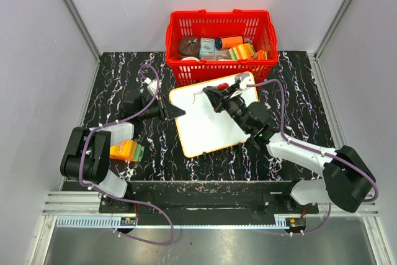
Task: Write a sentence on the whiteboard
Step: Write on the whiteboard with the whiteboard.
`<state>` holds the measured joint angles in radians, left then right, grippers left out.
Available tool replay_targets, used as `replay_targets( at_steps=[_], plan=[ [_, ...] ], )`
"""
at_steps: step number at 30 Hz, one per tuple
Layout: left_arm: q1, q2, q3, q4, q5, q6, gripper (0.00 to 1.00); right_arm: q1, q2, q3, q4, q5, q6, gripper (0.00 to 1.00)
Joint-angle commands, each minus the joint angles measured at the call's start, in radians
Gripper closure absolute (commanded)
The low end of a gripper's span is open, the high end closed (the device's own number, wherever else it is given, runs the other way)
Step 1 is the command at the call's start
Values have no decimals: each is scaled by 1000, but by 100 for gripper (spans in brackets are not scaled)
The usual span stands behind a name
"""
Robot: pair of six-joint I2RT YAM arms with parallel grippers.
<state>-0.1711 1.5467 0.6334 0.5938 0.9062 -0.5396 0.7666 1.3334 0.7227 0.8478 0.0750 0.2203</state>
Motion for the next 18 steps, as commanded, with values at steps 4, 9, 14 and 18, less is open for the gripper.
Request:
replay_targets(
  at_steps=[4,9,14,18],
  plan=[
    [-13,29,3,-32,-130,208,100,11,3,55,-59,124,-61,100],
    [-15,29,3,-34,-128,208,100,11,39,81,-90,157,-68,100],
    [-16,32,5,-35,-130,208,100,10,69,92,-78,157,-62,100],
    [-16,33,8,-38,-125,208,100,10,93,98,-64,160,-52,100]
  ],
)
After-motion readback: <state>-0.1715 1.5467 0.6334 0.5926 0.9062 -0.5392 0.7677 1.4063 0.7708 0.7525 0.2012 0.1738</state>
